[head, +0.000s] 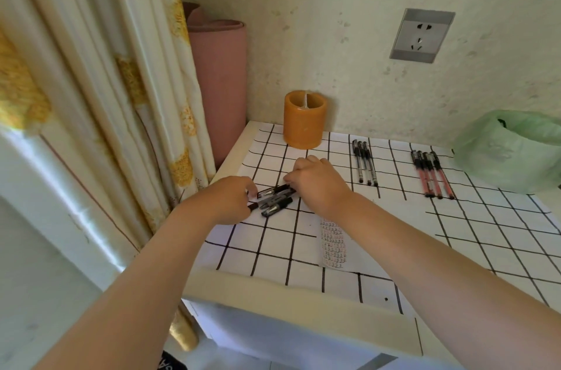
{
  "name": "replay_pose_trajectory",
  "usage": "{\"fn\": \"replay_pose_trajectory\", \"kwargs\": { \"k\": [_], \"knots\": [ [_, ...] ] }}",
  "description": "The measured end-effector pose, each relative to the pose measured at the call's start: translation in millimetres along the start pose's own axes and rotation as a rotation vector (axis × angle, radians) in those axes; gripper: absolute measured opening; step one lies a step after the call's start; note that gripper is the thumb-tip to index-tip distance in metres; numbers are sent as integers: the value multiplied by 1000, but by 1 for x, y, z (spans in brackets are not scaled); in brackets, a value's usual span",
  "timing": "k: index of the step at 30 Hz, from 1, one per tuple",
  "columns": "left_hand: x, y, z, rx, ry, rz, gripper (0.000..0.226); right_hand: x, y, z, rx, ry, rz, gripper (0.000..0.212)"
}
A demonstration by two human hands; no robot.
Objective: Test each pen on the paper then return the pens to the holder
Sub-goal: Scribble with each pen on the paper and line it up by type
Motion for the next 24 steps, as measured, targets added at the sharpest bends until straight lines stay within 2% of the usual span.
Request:
{"fn": "replay_pose_trajectory", "kwargs": {
  "k": [6,12,17,19,21,24],
  "knots": [
    [-6,-3,-5,40,98,-69,50,-5,-3,-10,63,-171,41,15],
    [-7,-5,-14,50,101,-134,59,-20,4,-16,40,-184,4,12],
    [-26,1,-31,102,49,-317,41,-40,21,-28,82,-237,6,16],
    [-24,3,-50,184,41,-323,37,-45,30,-33,112,-261,48,23],
    [-19,3,-68,241,49,-313,23,-49,40,-35,115,-270,93,29],
    [-12,1,-86,240,69,-298,8,-54,56,-41,107,-257,115,29]
  ]
}}
Point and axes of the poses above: each hand's wrist, its own y-axis away from the middle knuckle, its own x-axis out of the palm, z = x × y, the point moved 8 cm from there along -y, towards the middle knuckle, and after that the axes turned 9 degrees about x, right-handed, at the moved point
